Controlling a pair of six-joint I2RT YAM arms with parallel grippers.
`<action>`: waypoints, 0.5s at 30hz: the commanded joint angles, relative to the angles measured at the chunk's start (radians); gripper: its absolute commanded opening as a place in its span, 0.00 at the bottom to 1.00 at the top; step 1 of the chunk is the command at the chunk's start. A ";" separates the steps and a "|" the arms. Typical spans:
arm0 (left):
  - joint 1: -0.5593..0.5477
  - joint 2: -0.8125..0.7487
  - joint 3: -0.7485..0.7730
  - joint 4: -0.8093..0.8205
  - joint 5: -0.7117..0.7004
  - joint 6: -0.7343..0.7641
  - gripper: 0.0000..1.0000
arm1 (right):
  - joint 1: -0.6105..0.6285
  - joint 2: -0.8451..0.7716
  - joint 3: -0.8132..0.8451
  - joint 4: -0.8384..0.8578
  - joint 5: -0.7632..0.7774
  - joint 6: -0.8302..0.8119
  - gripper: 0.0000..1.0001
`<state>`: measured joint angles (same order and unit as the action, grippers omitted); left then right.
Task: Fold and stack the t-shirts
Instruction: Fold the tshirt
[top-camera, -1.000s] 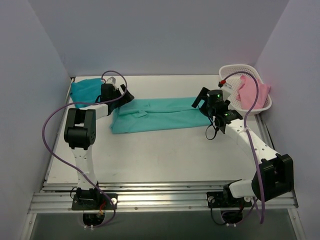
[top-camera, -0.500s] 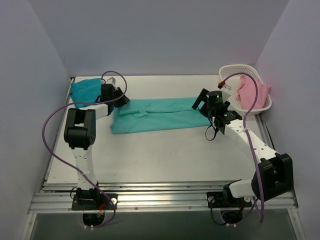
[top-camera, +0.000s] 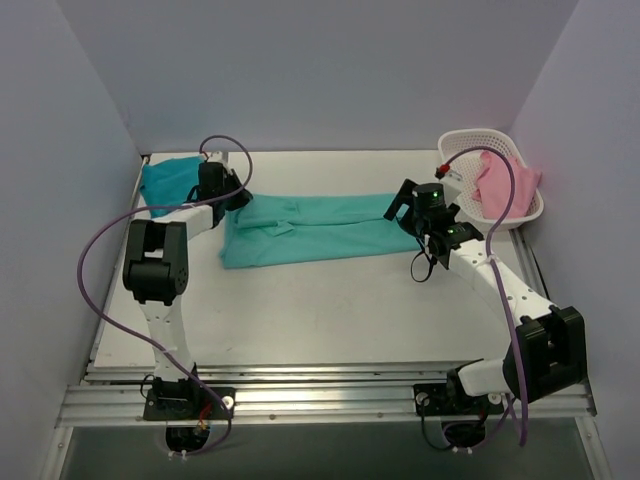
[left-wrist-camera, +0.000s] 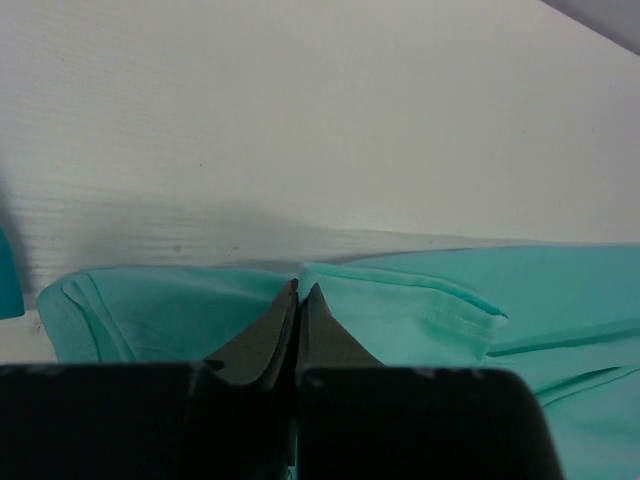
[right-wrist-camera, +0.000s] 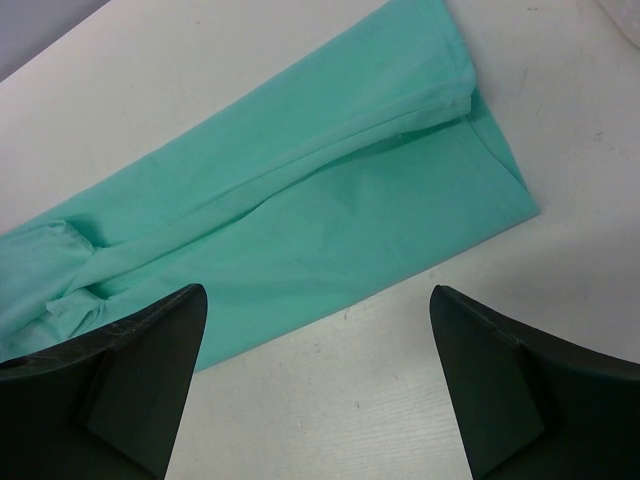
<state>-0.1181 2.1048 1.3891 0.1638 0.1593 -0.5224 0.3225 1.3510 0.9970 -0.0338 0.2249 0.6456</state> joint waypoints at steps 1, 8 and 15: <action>0.005 -0.100 0.004 0.008 -0.029 0.035 0.02 | 0.012 -0.015 -0.008 0.006 0.027 -0.011 0.89; 0.001 -0.210 -0.068 0.005 -0.044 0.056 0.02 | 0.023 -0.016 -0.005 0.006 0.027 -0.011 0.89; 0.001 -0.200 -0.076 -0.010 -0.050 0.062 0.09 | 0.032 -0.016 0.000 0.002 0.028 -0.011 0.89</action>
<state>-0.1181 1.9205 1.3087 0.1570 0.1230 -0.4835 0.3458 1.3510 0.9916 -0.0341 0.2249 0.6456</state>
